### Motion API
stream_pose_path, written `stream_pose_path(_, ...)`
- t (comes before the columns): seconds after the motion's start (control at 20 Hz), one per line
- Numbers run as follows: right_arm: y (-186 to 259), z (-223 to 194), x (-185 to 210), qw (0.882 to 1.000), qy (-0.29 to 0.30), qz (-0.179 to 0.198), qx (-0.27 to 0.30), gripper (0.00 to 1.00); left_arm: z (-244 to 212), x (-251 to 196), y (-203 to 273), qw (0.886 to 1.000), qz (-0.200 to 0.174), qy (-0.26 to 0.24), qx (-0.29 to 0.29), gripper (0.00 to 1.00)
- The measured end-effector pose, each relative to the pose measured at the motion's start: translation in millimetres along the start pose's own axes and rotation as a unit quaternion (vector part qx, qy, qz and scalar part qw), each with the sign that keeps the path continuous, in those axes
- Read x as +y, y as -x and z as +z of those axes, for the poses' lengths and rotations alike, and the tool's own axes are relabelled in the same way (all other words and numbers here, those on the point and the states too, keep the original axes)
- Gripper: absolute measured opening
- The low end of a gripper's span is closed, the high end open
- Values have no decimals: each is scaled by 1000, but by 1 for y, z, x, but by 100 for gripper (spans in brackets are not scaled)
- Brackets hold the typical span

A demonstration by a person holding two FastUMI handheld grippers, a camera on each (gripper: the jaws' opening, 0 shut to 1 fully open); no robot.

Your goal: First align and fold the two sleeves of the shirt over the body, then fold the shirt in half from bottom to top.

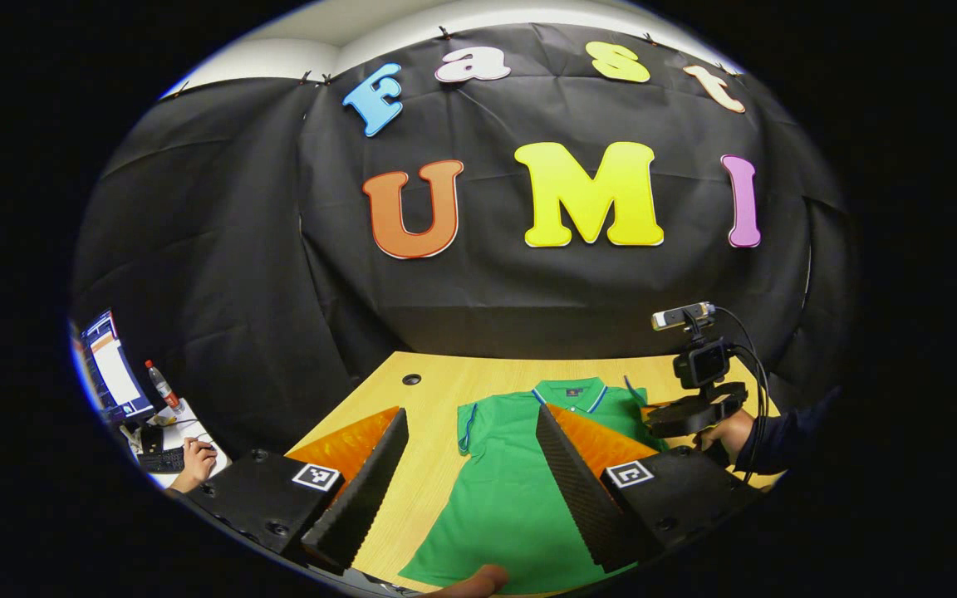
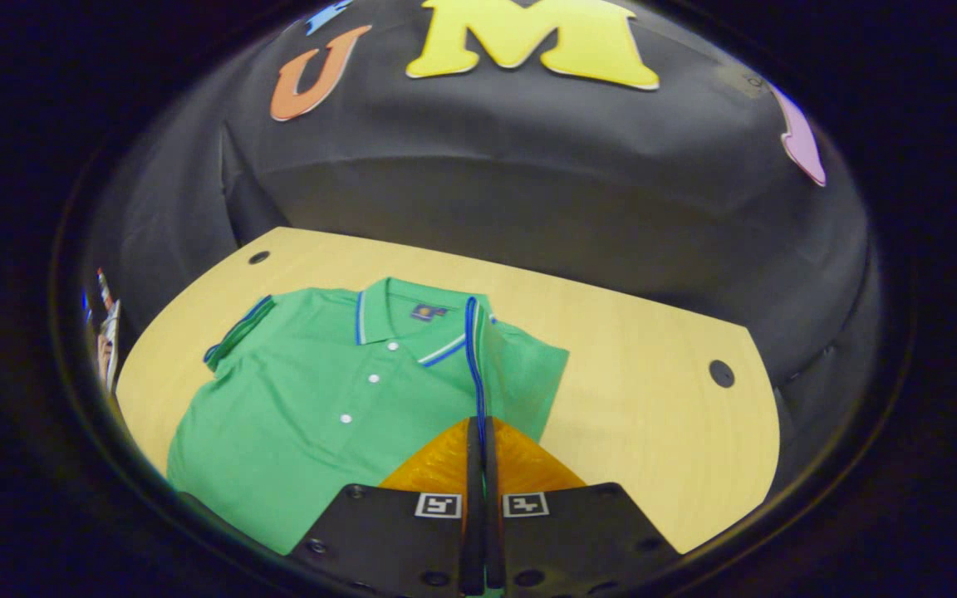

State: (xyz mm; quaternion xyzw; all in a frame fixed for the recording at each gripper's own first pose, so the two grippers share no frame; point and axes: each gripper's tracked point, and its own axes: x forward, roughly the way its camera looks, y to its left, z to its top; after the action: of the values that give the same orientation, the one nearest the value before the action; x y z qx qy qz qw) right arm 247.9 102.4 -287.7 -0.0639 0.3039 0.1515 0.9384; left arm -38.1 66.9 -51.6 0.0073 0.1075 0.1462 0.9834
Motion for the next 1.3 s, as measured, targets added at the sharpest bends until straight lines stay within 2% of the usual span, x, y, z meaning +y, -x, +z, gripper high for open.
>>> stream_pose_path(0.05,-1,1,14,1000,4,10,-1,4,-3,4,0,1000,3,1,3,100)
stream_pose_path(0.25,-8,-6,56,999,17,33,9,3,-11,22,3,1000,19,7,11,100)
stream_pose_path(0.45,-16,-22,81,999,24,40,26,4,-21,39,5,999,29,8,23,100)
stream_pose_path(0.7,-20,-37,90,999,15,31,40,3,-29,56,5,999,30,0,31,100)
stream_pose_path(0.9,-9,-38,94,999,-15,34,40,11,-31,67,-3,999,22,7,31,100)
stream_pose_path(0.95,-3,-35,94,998,-23,35,36,10,-32,68,-7,999,18,4,29,100)
stream_pose_path(1.05,16,-28,87,999,-30,26,24,35,-37,71,-20,1000,6,-5,28,100)
stream_pose_path(1.1,31,-24,83,999,-38,23,17,35,-40,70,-29,999,-5,-5,35,100)
stream_pose_path(1.15,46,-22,82,998,-49,25,8,39,-46,69,-39,999,-15,-2,43,100)
stream_pose_path(1.2,61,-19,77,998,-57,22,0,58,-48,68,-49,999,-25,0,47,100)
stream_pose_path(1.3,93,-18,65,997,-69,10,-14,70,-55,63,-73,998,-45,-5,53,100)
